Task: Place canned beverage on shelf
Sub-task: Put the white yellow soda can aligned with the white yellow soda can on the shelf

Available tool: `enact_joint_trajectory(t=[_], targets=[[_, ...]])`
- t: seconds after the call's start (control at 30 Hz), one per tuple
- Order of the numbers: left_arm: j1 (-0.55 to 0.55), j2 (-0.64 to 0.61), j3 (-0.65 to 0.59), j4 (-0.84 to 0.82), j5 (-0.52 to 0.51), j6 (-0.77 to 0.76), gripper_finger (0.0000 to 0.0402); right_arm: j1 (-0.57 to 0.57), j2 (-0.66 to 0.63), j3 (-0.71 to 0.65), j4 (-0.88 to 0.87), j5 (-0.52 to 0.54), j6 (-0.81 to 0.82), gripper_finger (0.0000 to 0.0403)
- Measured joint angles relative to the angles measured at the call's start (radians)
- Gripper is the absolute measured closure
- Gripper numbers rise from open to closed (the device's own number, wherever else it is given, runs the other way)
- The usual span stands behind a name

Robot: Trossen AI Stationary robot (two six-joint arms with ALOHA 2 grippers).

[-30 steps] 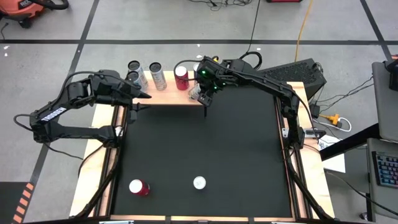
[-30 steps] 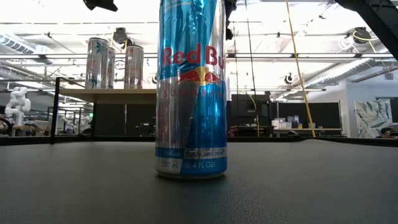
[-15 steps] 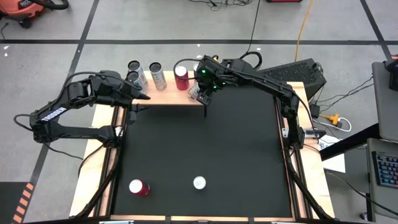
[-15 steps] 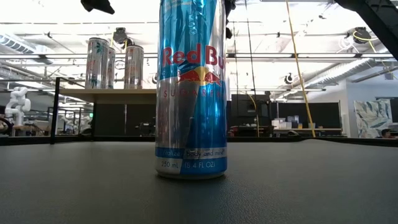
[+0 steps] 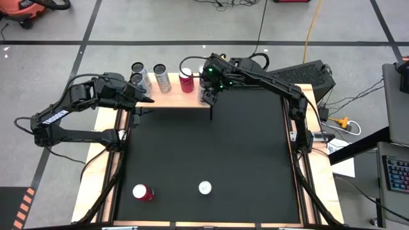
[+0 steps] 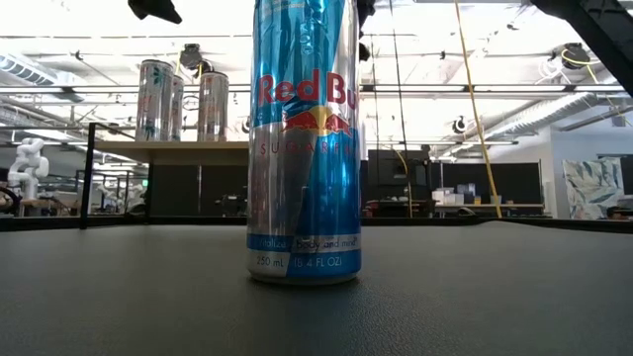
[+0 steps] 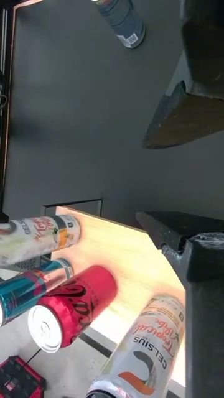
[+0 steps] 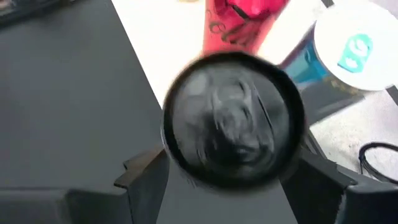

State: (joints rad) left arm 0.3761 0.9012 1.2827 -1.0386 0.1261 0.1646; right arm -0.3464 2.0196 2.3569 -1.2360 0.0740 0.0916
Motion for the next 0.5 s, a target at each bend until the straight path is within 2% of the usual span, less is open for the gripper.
enact_joint_trajectory(t=[0.17, 0.5], targets=[[0.000, 0.000, 0.000, -0.002, -0.001, 0.000, 0.0223, 0.001, 0.004, 0.000, 0.019, -0.002, -0.059, 0.0136], [0.000, 0.000, 0.000, -0.011, -0.001, 0.000, 0.0223, 0.001, 0.000, 0.000, -0.011, 0.002, -0.035, 0.0135]])
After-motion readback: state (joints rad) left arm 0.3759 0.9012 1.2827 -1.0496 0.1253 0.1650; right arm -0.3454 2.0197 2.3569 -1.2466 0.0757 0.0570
